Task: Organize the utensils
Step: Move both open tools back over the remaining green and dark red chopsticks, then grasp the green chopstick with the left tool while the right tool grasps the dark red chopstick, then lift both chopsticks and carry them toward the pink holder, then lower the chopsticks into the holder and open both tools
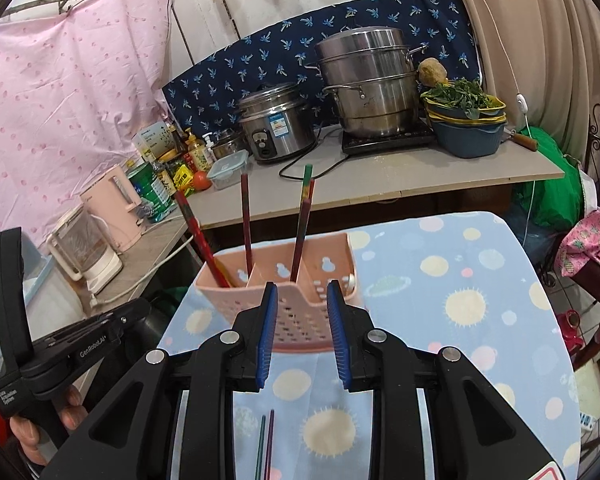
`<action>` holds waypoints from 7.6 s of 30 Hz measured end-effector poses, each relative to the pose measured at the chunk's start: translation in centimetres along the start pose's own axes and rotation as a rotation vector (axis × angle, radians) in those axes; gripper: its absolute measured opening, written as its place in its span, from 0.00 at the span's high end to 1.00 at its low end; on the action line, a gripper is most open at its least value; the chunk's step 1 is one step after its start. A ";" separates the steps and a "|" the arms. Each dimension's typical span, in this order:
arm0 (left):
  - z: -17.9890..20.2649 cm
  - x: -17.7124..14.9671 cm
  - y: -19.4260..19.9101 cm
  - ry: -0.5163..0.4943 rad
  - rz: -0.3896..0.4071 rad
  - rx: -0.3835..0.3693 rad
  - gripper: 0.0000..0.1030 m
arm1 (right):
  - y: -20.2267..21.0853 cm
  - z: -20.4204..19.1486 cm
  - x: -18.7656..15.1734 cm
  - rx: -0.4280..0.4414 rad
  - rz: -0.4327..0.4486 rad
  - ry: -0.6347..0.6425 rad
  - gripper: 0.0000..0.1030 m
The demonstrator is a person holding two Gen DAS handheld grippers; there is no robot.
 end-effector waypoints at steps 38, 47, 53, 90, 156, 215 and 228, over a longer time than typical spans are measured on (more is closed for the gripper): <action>-2.4 -17.8 2.8 -0.035 -0.185 0.113 0.73 | 3.4 -1.0 -21.9 0.003 -0.296 0.094 0.69; -2.4 -21.5 3.1 -0.031 -0.236 0.108 0.61 | 3.7 -2.4 -25.9 0.019 -0.364 0.132 0.69; -2.5 -23.1 3.3 -0.030 -0.263 0.105 0.58 | 3.6 -3.3 -27.3 0.026 -0.385 0.165 0.69; 4.1 -27.5 2.9 -0.149 -0.361 -0.029 0.43 | 5.8 1.9 -28.8 -0.079 -0.368 0.096 0.93; 1.3 -7.4 9.9 -0.031 0.020 -0.057 0.93 | 9.9 0.9 -7.7 0.028 0.010 0.012 0.93; 1.0 12.2 -1.1 0.002 0.179 -0.024 0.93 | -6.6 -1.3 9.7 0.016 0.057 -0.024 0.93; 0.7 10.0 0.7 -0.017 0.181 0.031 0.65 | -4.2 -1.3 8.4 -0.016 0.078 0.003 0.62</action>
Point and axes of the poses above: each gripper's, at about its wrist camera, not at the fingertips, and y roughly against the way its jaws point, z to its right, x to its top, the point moved 5 cm from there along -y, roughly the way its jaws point, and after that the axes turned 7 degrees about -x, right-handed, at the moved point
